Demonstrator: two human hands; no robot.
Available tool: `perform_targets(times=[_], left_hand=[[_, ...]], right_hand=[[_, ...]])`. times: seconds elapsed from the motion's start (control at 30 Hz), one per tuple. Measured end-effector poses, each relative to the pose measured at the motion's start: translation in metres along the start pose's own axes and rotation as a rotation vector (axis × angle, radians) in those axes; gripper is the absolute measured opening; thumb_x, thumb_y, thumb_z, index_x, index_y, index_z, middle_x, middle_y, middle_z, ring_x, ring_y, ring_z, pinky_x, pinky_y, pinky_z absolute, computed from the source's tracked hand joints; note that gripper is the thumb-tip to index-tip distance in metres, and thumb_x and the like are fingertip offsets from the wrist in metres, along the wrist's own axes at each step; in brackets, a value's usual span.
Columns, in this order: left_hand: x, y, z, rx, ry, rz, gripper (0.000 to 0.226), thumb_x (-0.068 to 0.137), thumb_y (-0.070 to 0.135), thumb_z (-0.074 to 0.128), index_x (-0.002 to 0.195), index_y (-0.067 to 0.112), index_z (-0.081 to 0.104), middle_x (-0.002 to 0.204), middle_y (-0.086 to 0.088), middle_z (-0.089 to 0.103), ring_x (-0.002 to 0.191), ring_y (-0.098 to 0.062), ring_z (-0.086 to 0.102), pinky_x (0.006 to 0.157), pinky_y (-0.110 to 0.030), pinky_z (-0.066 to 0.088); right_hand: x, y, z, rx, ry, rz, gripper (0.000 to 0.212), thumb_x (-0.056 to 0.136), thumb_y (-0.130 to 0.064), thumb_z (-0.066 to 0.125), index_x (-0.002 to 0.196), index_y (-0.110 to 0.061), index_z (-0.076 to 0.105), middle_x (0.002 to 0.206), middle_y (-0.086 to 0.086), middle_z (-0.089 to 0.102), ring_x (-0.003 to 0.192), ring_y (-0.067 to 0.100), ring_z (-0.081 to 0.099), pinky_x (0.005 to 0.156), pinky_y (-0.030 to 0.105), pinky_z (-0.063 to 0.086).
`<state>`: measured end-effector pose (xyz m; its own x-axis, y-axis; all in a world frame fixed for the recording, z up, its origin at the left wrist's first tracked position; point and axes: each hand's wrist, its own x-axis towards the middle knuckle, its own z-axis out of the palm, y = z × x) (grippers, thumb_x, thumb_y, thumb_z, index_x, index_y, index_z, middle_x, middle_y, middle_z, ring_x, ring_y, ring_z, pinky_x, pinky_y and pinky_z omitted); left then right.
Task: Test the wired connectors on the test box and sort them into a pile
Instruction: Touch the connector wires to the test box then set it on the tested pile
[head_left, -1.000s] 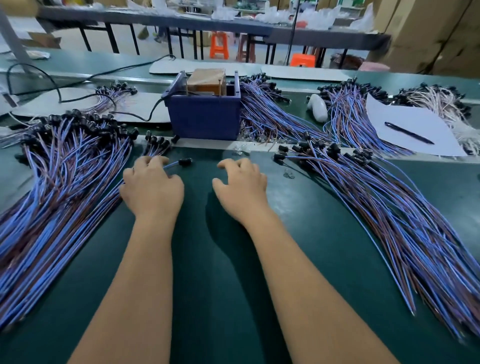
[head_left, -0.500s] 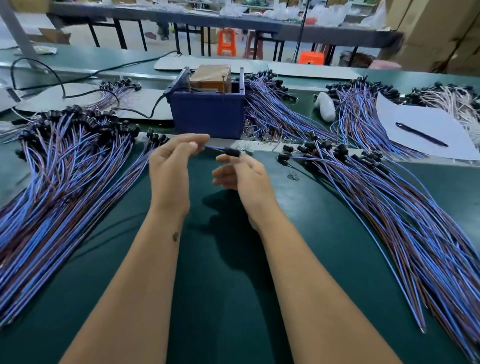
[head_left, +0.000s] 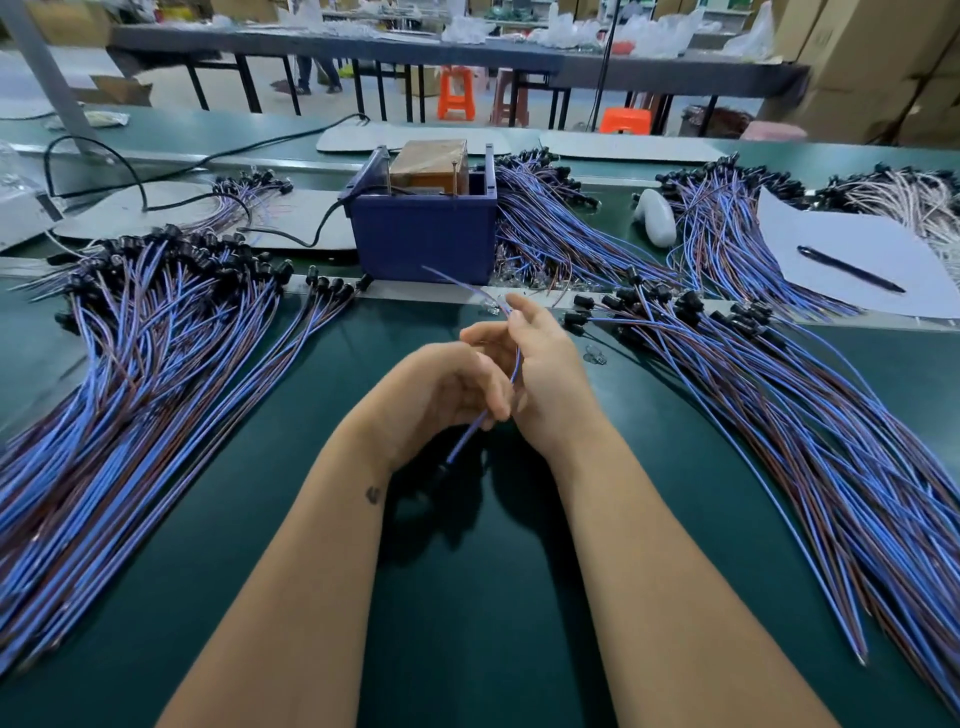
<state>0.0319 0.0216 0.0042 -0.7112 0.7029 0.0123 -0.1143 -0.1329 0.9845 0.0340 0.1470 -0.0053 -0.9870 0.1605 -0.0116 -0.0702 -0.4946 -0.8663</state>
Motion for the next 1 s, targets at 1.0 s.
perform_targets(times=[1.0], left_hand=[[0.014, -0.013, -0.028, 0.157, 0.881, 0.136, 0.025, 0.101, 0.016, 0.048, 0.085, 0.018, 0.067, 0.051, 0.010, 0.055, 0.044, -0.006, 0.051, 0.047, -0.016, 0.043]], right_hand=[[-0.003, 0.008, 0.004, -0.533, 0.243, -0.212, 0.021, 0.101, -0.015, 0.044, 0.086, -0.021, 0.058, 0.051, -0.004, 0.054, 0.052, 0.010, 0.049, 0.053, 0.025, 0.042]])
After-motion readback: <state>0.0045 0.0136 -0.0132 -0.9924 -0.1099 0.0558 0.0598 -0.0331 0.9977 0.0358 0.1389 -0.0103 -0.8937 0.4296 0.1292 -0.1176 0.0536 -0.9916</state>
